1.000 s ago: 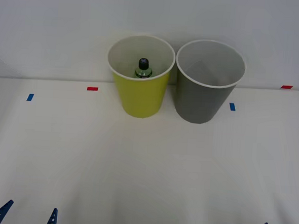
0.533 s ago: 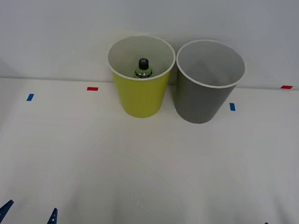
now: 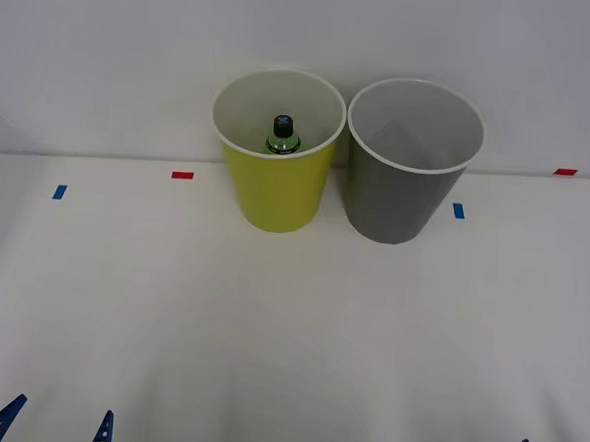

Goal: Put cans in the gray bin and PET bottles in the light green bin.

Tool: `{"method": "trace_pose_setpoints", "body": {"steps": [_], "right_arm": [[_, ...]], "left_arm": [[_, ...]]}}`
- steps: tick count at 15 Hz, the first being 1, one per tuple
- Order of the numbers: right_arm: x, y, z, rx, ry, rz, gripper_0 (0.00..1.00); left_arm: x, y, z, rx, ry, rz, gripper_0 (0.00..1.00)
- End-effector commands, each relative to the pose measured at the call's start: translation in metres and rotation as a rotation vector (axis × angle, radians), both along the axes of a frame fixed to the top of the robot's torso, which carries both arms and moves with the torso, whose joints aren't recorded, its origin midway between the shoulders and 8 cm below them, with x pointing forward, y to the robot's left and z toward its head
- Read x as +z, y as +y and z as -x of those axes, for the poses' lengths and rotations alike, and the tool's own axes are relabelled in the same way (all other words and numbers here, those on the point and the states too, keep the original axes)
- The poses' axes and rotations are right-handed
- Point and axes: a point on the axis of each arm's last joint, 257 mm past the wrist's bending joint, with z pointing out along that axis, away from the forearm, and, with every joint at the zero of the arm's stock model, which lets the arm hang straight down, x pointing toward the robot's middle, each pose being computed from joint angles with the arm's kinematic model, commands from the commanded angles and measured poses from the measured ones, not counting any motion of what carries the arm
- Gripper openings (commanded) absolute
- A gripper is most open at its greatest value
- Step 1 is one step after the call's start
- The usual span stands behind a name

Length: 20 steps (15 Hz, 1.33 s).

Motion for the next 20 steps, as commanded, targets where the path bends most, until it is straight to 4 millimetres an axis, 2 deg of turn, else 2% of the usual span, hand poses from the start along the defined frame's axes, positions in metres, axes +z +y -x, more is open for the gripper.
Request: {"method": "trace_pose_setpoints", "body": {"steps": [1, 20], "right_arm": [[0.0000, 0.0000, 0.0000, 0.000, 0.000, 0.000, 1.00], [0.0000, 0.0000, 0.0000, 0.000, 0.000, 0.000, 1.00]], "left_arm": [[0.0000, 0.0000, 0.0000, 0.000, 0.000, 0.000, 1.00], [0.0000, 0.0000, 0.0000, 0.000, 0.000, 0.000, 1.00]]}}
